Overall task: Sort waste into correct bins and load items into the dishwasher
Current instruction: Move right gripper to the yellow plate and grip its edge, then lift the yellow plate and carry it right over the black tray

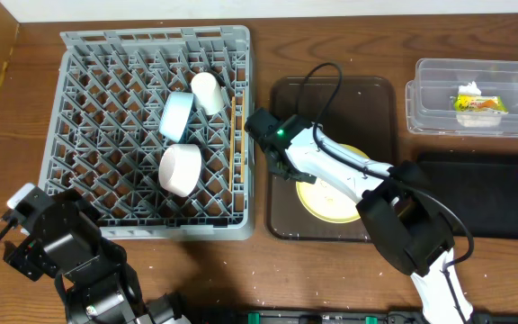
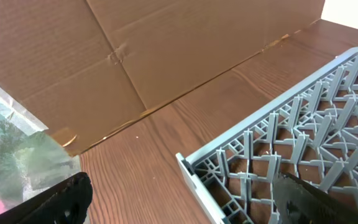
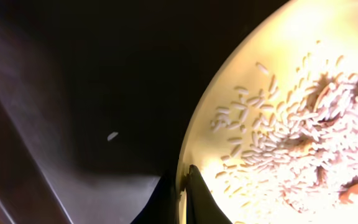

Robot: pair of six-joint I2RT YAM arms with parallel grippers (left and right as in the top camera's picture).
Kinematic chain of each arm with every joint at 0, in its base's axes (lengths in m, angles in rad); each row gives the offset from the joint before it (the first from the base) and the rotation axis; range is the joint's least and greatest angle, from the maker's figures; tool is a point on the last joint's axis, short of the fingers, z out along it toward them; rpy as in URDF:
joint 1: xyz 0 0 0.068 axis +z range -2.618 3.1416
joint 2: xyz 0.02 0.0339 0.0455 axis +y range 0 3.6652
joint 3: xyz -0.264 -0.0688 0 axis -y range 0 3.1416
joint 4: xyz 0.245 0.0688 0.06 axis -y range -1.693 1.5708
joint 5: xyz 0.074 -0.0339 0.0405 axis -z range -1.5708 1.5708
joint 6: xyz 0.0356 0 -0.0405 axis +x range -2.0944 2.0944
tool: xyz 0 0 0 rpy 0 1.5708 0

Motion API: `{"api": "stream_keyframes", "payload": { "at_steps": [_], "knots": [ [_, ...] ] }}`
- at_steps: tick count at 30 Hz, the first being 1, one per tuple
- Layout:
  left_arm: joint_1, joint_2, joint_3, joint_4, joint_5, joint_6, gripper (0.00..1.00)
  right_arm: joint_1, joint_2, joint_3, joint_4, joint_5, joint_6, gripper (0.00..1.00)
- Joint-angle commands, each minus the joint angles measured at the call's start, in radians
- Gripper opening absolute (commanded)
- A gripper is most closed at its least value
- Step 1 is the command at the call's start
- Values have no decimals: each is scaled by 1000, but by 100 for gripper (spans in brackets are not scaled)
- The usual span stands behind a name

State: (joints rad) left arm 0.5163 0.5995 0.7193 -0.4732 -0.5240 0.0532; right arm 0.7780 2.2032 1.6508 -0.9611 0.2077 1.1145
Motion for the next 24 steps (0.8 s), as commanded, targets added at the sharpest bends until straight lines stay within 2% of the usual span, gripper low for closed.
{"api": "stream_keyframes", "payload": {
  "at_steps": [1,10,24],
  "knots": [
    [3,-2,23,-2,-12,6,94,8,39,29,-6,-25,-127,1],
    [3,-2,23,-2,-12,6,94,11,39,38,-97,64,-239,1],
    [3,-2,23,-2,-12,6,94,79,39,48,-192,189,-309,1]
  ]
}}
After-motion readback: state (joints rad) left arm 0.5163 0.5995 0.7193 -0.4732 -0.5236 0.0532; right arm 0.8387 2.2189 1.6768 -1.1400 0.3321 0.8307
